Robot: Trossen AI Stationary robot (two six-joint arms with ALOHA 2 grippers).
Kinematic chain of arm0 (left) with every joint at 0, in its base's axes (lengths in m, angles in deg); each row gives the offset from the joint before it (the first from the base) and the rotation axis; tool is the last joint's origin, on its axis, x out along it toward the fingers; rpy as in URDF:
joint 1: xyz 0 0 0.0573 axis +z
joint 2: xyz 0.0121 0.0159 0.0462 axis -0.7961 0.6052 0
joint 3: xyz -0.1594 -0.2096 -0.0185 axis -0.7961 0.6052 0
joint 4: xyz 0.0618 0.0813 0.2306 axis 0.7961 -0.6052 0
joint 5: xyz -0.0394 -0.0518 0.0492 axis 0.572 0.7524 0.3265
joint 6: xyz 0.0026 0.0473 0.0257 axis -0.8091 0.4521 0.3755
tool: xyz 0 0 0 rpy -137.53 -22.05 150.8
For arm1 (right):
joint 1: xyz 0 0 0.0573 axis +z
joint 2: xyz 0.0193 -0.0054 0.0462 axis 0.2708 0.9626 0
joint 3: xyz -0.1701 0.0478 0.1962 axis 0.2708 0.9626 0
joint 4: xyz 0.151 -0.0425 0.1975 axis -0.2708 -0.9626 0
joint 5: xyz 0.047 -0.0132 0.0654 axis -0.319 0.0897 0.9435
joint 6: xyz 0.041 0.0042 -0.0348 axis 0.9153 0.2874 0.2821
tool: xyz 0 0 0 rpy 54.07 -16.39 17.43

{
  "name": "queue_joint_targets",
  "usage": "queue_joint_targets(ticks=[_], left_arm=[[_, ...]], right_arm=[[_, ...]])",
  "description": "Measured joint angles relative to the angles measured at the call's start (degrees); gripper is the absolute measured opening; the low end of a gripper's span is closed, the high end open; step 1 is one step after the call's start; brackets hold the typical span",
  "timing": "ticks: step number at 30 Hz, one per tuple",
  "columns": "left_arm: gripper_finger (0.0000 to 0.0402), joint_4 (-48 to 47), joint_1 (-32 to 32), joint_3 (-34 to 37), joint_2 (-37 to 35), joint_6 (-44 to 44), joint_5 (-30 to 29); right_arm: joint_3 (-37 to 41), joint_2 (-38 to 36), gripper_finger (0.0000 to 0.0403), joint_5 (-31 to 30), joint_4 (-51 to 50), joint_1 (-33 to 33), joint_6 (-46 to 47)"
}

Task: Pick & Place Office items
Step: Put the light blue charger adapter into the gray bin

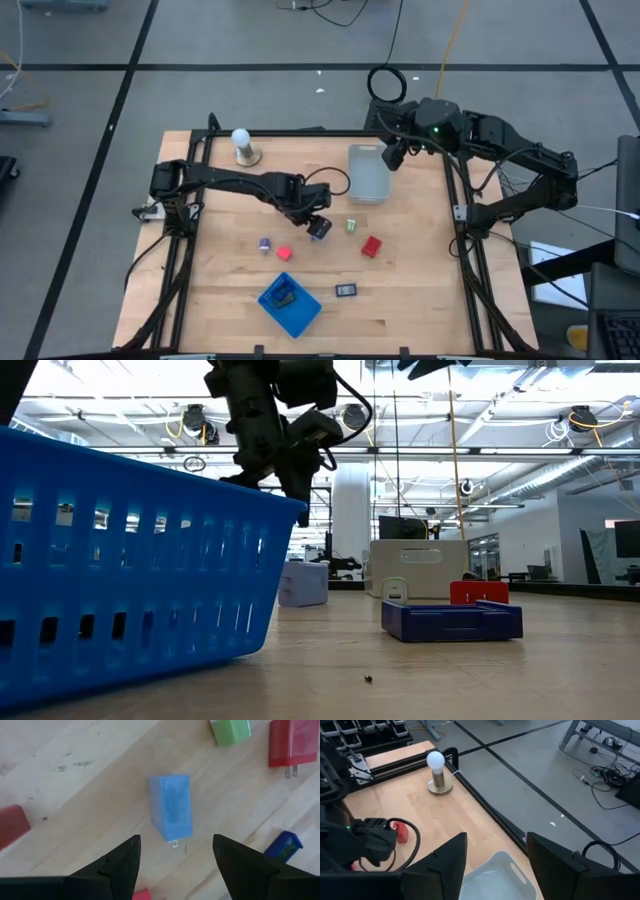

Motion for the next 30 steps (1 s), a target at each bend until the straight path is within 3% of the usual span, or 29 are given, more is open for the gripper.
queue_joint_targets(ticks=[4, 13, 17, 23, 30], left_arm=[[0.0250, -2.8, -0.1, -2.7, 0.3, 1.0, 0.8], [0.0250, -12.1, -0.1, -17.8, 8.3, 7.7, -2.1], [0.0250, -12.7, 0.0, -18.9, 9.3, 7.9, -2.5], [0.0250, -16.1, 0.0, -17.8, 9.3, 4.0, -9.1], [0.0250, -14.3, -0.3, -17.6, 10.4, 3.0, -7.8]], right_arm=[[0.0, 0.0, 0.0196, 0.0, 0.0, -0.7, -1.0], [0.0, -0.4, 0.0196, 0.0, -0.2, -1.2, -1.1], [0.0, -1.2, 0.0196, 0.0, -1.0, -1.2, -1.1], [0.0, -2.6, 0.0196, 0.0, -1.4, -1.2, -1.1], [0.0, -3.3, 0.0196, 0.0, -1.3, -1.2, -1.1]])
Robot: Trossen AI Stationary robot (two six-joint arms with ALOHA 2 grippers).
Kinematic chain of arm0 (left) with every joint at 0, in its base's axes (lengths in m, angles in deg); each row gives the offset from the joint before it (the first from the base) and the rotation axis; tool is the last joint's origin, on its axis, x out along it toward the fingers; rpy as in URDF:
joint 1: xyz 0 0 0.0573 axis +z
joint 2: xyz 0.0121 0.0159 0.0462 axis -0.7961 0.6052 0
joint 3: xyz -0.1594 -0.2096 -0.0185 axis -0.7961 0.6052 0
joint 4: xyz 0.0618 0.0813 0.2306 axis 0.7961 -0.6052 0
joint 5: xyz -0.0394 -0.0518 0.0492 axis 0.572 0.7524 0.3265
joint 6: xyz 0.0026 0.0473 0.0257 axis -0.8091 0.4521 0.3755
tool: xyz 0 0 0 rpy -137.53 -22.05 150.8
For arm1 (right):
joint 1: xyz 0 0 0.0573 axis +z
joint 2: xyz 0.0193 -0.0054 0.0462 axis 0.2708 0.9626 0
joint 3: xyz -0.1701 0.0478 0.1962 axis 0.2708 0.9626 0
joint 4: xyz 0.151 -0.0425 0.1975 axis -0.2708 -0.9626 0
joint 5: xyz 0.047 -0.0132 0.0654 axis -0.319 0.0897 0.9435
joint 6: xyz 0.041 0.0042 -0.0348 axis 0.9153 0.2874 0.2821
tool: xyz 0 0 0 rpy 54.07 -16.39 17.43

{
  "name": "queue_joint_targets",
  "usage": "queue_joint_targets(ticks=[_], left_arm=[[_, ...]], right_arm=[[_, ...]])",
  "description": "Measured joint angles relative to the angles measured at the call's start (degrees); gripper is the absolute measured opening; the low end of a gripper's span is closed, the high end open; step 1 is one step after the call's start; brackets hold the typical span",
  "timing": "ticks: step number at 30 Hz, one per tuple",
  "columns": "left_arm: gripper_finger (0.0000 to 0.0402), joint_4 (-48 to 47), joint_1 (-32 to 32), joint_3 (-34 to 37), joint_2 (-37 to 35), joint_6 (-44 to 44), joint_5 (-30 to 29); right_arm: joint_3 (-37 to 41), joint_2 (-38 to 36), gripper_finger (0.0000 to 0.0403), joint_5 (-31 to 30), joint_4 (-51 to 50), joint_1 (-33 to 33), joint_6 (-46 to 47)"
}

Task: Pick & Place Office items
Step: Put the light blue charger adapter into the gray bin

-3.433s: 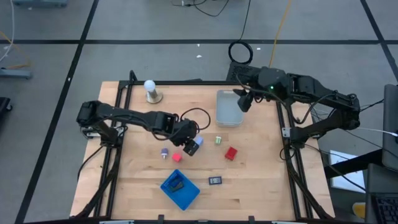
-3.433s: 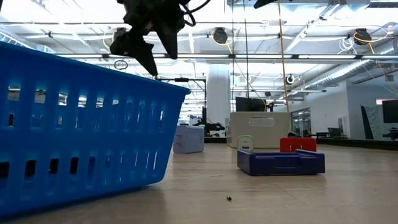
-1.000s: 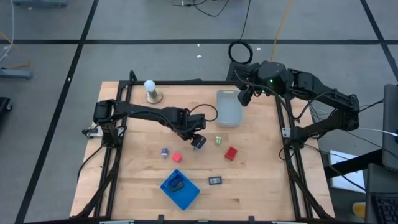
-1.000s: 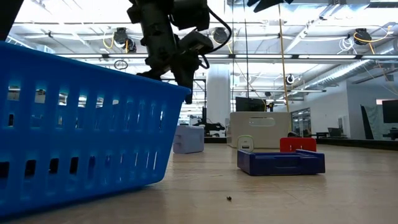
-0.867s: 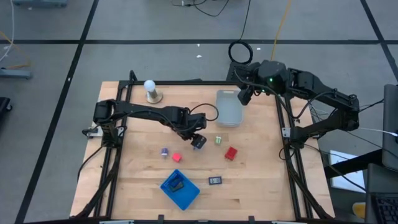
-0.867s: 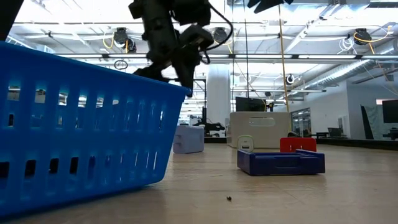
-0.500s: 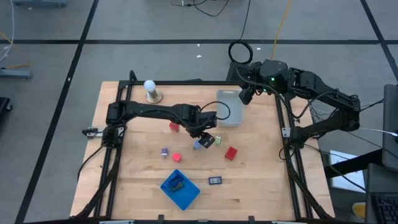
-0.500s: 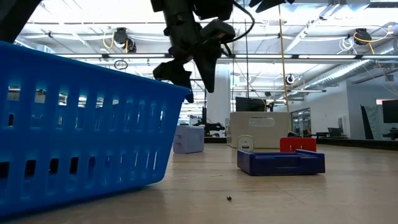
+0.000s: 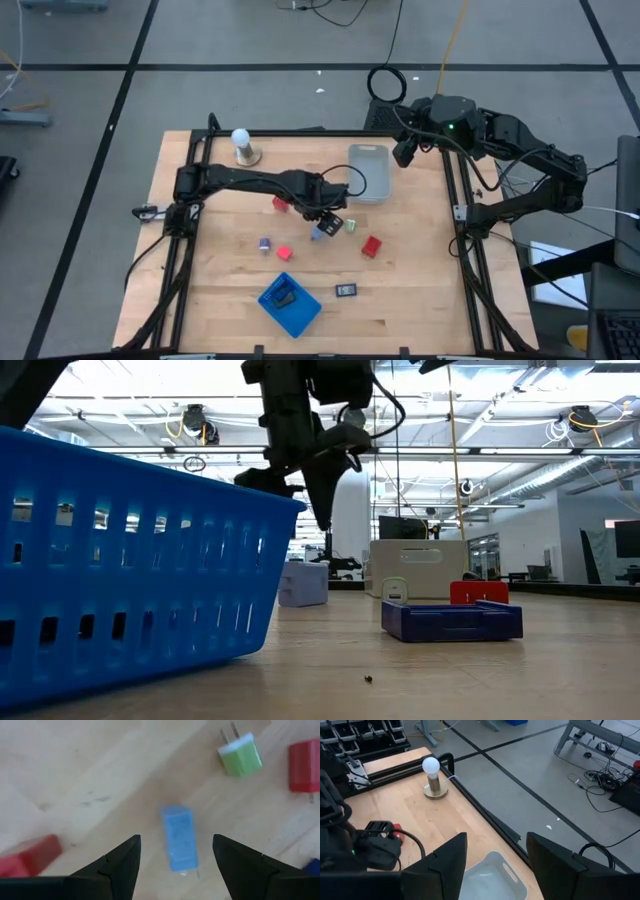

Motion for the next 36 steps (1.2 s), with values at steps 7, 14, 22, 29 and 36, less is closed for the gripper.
queue_joint_targets(ticks=[7, 14, 22, 29, 36], left_arm=[[0.0250, 1.1, -1.6, 0.0, 3.3, -1.7, 3.8], [0.0250, 0.9, -2.5, 0.0, 4.3, -2.0, 1.9], [0.0250, 0.8, -2.5, 0.0, 6.0, -1.9, 0.6], [0.0250, 0.6, -2.5, 0.0, 8.1, -0.7, -0.7], [0.0250, 1.2, -2.5, 0.0, 9.9, -0.5, -0.2]], right_arm=[[0.0, 0.0, 0.0196, 0.0, 0.0, 0.0, -0.4], [0.0, 0.0, 0.0196, 0.0, 0.0, 0.0, -0.4], [0.0, 0.0, 0.0196, 0.0, 0.0, 0.0, -0.4], [0.0, 0.0, 0.0196, 0.0, 0.0, 0.0, -0.4], [0.0, 0.0, 0.0196, 0.0, 0.0, 0.0, -0.4]])
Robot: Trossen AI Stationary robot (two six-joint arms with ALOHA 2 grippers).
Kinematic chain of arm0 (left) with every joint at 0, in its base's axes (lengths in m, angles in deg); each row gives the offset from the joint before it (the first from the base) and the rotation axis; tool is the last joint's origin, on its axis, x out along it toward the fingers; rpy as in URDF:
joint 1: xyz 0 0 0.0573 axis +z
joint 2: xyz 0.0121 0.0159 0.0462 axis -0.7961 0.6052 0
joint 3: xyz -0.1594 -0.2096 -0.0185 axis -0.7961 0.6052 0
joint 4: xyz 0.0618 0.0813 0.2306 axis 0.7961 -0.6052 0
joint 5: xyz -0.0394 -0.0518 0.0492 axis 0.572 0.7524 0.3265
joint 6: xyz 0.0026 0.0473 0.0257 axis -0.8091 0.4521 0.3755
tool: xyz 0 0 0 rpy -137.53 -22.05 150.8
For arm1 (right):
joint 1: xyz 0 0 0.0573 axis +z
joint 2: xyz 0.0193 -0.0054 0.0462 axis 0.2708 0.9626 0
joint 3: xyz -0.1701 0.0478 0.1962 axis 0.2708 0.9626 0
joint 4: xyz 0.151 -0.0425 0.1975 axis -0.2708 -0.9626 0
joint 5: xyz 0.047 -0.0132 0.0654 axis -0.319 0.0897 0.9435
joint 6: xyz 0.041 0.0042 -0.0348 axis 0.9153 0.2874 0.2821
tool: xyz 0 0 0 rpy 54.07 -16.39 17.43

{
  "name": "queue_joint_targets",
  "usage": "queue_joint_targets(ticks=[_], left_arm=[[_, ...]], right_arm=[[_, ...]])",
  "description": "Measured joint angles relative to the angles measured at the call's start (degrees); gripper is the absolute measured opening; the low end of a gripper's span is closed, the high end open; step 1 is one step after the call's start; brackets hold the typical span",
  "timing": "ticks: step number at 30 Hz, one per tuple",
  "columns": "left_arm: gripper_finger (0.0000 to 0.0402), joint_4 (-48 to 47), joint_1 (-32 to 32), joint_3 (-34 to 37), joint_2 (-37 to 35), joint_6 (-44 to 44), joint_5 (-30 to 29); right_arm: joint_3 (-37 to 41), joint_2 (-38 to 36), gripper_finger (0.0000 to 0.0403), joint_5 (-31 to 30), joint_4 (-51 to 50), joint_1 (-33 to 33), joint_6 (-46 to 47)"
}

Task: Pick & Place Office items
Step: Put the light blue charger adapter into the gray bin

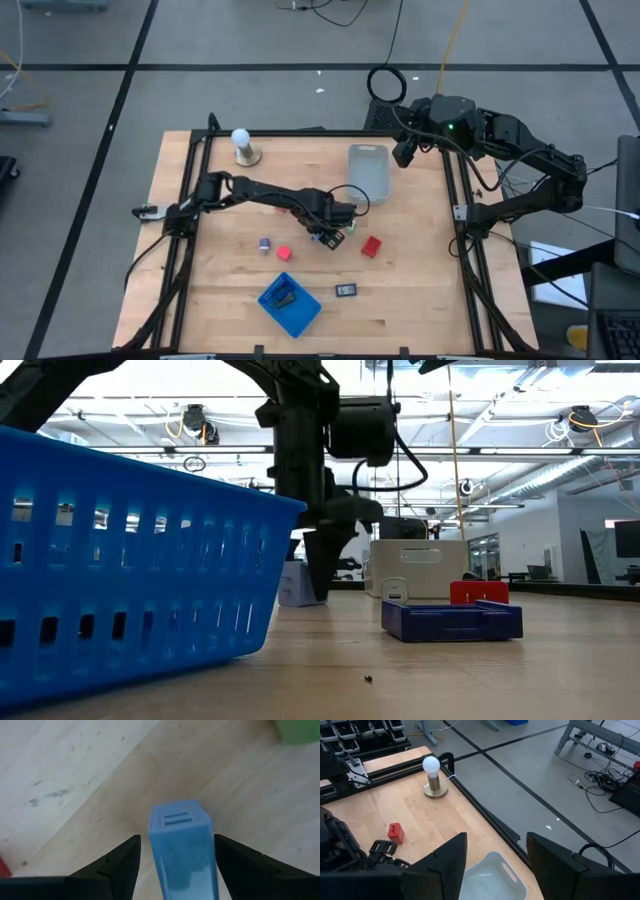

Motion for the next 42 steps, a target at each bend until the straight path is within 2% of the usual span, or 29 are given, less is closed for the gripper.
queue_joint_targets(ticks=[4, 11, 25, 33, 37, 42], left_arm=[[0.0227, 0.2, 0.0, 0.0, 0.5, 0.1, 2.0], [0.0115, 0.5, -0.3, 0.0, 0.5, 1.3, 2.9], [0.0115, 0.5, -0.3, 0.0, 0.5, 5.5, 2.8], [0.0115, -0.7, -0.3, -0.5, -0.6, 11.7, 2.7], [0.0115, -1.4, 0.0, -0.6, -3.7, 14.3, -0.2], [0.0115, -1.8, 0.9, -0.6, -9.9, 18.4, -5.6]], right_arm=[[0.0, 0.0, 0.0196, 0.0, 0.0, 0.0, 0.0], [0.0, 0.0, 0.0196, -0.1, 0.0, 0.0, 0.0], [0.0, 0.0, 0.0196, -0.1, 0.0, 0.0, 0.0], [0.0, 0.0, 0.0196, 1.2, 0.0, 0.0, 0.0], [0.0, 0.0, 0.0196, 4.2, 0.0, 0.0, 0.0], [0.0, 0.0, 0.0196, 4.5, -0.5, 0.0, -0.4]])
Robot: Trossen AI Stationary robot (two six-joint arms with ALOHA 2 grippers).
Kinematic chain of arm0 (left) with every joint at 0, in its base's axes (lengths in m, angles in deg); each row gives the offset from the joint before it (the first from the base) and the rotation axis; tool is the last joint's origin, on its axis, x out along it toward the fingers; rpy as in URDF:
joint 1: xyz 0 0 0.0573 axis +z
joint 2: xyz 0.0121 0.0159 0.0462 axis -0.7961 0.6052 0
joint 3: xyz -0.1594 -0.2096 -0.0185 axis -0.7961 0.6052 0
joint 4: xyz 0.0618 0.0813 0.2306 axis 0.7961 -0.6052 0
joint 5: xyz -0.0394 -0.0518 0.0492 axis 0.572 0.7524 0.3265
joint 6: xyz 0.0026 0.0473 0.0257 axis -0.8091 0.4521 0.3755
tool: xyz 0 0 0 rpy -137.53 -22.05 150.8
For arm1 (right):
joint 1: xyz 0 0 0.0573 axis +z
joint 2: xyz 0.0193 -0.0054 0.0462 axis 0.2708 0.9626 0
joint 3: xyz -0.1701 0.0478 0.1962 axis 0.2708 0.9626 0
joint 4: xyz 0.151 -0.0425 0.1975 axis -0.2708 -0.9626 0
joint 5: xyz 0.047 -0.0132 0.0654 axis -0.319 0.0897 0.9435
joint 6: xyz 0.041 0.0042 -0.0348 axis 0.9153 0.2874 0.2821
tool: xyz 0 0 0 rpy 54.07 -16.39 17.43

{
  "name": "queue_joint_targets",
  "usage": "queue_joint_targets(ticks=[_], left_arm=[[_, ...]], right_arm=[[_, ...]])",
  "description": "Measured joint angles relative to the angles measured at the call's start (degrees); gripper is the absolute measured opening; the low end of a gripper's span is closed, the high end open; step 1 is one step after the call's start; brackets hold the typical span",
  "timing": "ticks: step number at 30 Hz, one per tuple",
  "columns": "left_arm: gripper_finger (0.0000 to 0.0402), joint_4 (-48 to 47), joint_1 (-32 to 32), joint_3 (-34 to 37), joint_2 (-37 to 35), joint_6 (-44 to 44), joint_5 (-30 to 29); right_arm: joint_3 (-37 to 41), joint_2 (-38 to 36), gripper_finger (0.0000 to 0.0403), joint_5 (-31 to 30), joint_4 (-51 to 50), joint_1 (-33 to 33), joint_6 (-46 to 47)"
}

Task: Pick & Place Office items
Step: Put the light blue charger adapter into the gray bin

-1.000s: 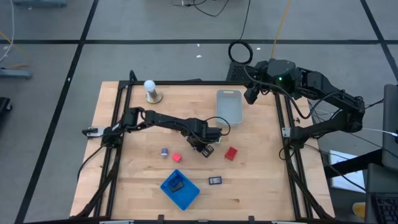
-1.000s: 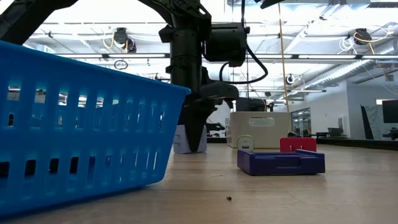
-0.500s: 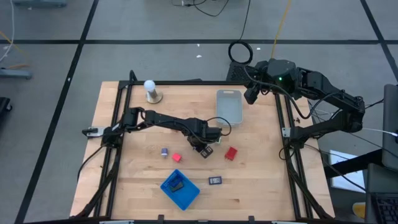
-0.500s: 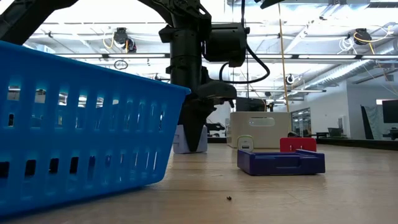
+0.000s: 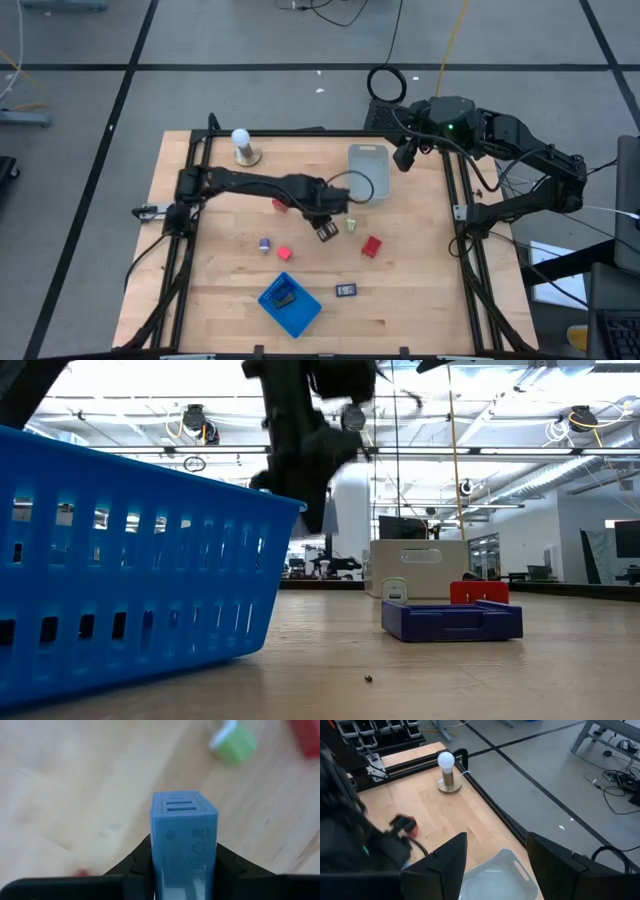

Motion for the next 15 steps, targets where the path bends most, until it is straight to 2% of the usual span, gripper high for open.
queue_joint_targets(ticks=[5, 10, 15], left_arm=[[0.0115, 0.3, 0.3, -0.1, -7.1, 5.6, -6.5], [0.0115, 0.6, 0.4, -0.1, -13.0, 10.6, -13.8], [0.0115, 3.0, 1.0, -0.1, -15.4, 18.1, -15.3]], right_arm=[[0.0, 0.0, 0.0197, 0.1, -0.1, 0.0, -0.2], [0.0, 0.0, 0.0197, 3.9, -0.1, 0.0, -0.2], [0.0, 0.0, 0.0197, 5.0, -0.1, 0.0, -0.7]])
